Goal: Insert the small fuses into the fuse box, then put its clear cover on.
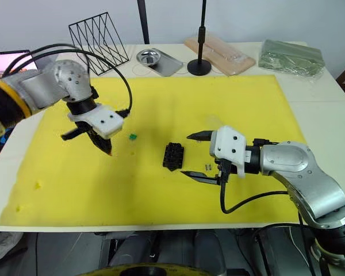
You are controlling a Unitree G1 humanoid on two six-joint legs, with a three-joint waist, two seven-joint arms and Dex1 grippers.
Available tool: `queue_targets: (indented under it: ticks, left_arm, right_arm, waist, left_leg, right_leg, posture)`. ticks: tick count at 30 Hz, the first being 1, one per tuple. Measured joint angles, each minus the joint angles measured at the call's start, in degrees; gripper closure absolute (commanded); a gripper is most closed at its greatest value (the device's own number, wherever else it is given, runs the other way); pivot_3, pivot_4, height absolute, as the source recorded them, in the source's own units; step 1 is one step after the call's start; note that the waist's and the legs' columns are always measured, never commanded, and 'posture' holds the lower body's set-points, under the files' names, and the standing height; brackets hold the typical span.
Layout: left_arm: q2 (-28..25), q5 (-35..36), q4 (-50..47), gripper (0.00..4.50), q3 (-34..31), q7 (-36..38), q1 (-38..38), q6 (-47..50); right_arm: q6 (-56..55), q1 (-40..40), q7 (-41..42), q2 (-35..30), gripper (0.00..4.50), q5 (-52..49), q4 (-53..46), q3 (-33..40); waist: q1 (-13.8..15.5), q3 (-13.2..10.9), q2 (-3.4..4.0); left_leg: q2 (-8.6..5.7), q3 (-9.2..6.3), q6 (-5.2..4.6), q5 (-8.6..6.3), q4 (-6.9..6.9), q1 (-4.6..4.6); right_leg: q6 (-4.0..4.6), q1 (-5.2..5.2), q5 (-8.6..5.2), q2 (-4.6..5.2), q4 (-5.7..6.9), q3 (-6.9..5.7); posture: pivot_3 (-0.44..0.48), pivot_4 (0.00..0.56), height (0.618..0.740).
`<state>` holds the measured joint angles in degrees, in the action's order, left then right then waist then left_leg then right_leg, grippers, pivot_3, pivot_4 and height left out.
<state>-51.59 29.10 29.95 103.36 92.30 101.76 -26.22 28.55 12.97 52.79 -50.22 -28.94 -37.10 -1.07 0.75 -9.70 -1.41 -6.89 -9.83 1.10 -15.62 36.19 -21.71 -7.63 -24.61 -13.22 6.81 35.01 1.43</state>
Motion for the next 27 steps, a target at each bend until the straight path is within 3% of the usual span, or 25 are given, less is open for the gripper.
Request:
queue_targets:
  ticks: [3,8,13,21,27]
  left_arm:
    - [3.82,-2.42,4.1,4.44,7.14,-0.03,5.2,-13.86]
    - [7.6,-5.8,7.72,4.44,13.88,-0.03,5.8,-26.69]
    - [9.6,-11.82,11.13,4.44,10.05,-0.01,0.37,-31.72]
    - [9.18,-13.97,3.46,4.44,4.92,-0.01,-2.87,-30.43]
    - [10.83,-18.21,3.04,4.44,-1.2,-0.02,-6.53,-30.76]
  right_arm:
    - [0.69,-0.21,-0.8,0.29,0.0,-0.04,-0.81,-0.37]
    - [1.12,-0.33,-0.79,0.15,0.0,0.08,-1.21,-0.48]
    - [1.2,0.44,-0.37,-0.29,0.0,-0.05,-1.46,-0.46]
    - [1.9,1.09,1.07,-1.0,0.0,-0.57,-1.42,-0.35]
    - [2.17,1.65,1.47,-1.08,0.0,-0.53,-0.98,-0.36]
  waist:
    - [0.01,0.0,0.01]
    - [-0.13,-0.02,-0.03]
    - [-0.09,-0.03,-0.04]
    - [-0.16,-0.08,-0.14]
    - [-0.05,-0.08,-0.14]
  left_leg:
    - [-0.06,0.02,-0.03,-0.01,0.03,0.02]
    - [-0.03,0.0,-0.05,0.0,0.06,0.1]
    - [-0.03,0.01,-0.05,0.01,0.17,0.21]
    - [-0.03,-0.06,-0.05,0.01,0.17,0.23]
    - [-0.04,-0.04,-0.04,0.01,0.32,0.21]
  right_leg:
    - [-0.09,0.02,0.01,0.03,0.0,0.02]
    - [-0.09,0.04,0.01,-0.03,0.12,0.05]
    - [-0.11,0.2,0.0,-0.03,0.12,0.06]
    - [-0.13,0.2,0.0,-0.03,0.17,0.06]
    - [-0.12,0.24,0.0,-0.05,0.24,0.05]
  posture:
    - [0.0,0.15,0.74]
    - [0.0,0.15,0.74]
    - [0.0,0.15,0.74]
    - [0.0,0.15,0.74]
    - [0.0,0.15,0.74]
